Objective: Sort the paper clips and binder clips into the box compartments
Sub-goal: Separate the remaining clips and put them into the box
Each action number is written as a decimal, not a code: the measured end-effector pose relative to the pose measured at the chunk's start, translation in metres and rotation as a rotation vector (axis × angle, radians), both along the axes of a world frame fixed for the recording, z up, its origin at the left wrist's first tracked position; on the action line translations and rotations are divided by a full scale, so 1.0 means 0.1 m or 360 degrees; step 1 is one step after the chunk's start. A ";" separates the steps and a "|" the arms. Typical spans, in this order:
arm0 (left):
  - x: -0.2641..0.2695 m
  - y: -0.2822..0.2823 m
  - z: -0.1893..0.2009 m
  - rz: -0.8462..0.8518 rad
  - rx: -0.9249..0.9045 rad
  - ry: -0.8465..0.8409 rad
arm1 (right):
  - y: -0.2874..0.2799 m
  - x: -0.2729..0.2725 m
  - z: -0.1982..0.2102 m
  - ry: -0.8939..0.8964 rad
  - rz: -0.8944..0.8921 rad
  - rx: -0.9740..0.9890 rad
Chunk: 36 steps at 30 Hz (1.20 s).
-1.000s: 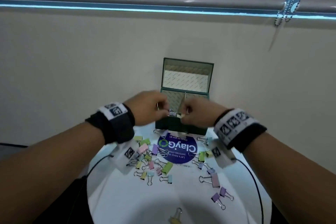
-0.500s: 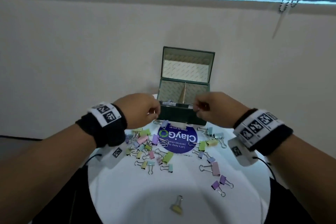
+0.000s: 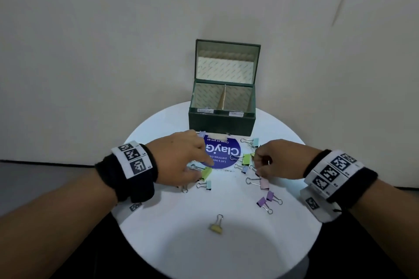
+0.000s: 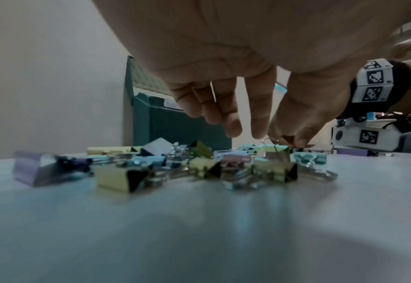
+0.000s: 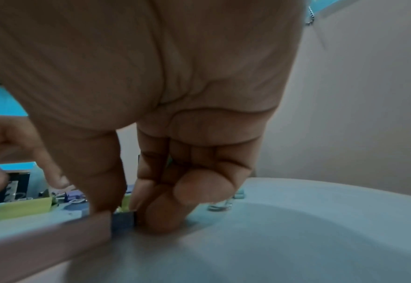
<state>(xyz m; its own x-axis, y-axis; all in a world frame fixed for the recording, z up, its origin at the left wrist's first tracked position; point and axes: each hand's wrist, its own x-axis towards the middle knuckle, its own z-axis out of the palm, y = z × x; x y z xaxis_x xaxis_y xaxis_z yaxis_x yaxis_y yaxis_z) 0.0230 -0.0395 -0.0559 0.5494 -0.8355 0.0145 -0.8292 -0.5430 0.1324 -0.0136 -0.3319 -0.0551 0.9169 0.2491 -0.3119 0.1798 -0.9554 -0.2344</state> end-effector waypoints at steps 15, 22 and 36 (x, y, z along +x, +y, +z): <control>-0.20 -0.23 -0.04 -0.0138 -0.0158 0.0003 | 0.03 0.00 0.08 -0.0216 -0.0048 0.0438; -0.50 -0.30 0.03 -0.0078 0.0082 0.0287 | 0.17 -0.03 0.17 -0.0115 0.0066 0.0397; -0.49 -0.31 0.00 -0.0214 0.0308 0.0384 | 0.45 0.28 0.25 -0.0284 0.0338 0.0281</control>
